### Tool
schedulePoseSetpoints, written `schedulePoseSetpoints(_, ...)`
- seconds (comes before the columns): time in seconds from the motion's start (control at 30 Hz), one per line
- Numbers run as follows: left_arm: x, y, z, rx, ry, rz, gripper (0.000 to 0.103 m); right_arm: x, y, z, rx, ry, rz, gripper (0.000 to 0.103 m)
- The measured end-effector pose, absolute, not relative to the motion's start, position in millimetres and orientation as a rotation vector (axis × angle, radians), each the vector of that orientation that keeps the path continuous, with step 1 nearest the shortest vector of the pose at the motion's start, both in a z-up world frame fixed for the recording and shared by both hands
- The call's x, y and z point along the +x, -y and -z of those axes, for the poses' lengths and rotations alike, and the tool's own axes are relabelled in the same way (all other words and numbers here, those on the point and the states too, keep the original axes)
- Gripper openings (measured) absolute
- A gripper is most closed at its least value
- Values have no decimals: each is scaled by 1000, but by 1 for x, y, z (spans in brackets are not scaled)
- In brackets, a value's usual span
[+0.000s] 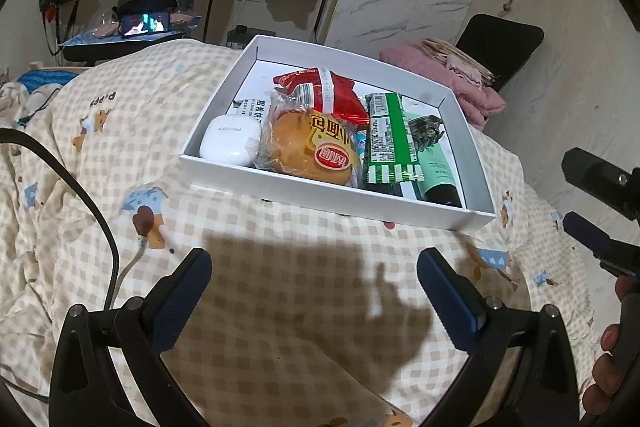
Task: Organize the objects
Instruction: 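Withdraw both tools from the tray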
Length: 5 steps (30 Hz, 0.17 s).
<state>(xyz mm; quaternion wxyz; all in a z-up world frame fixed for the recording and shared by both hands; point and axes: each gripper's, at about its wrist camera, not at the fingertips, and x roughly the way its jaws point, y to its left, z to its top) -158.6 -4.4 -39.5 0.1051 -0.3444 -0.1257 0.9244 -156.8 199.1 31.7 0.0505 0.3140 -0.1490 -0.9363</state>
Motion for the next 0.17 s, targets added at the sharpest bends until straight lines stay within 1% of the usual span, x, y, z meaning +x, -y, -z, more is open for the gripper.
schedulePoseSetpoints(0.17, -157, 1, 39, -998, 355, -2704, 103, -151, -198, -41, 968, 444, 2853, 102)
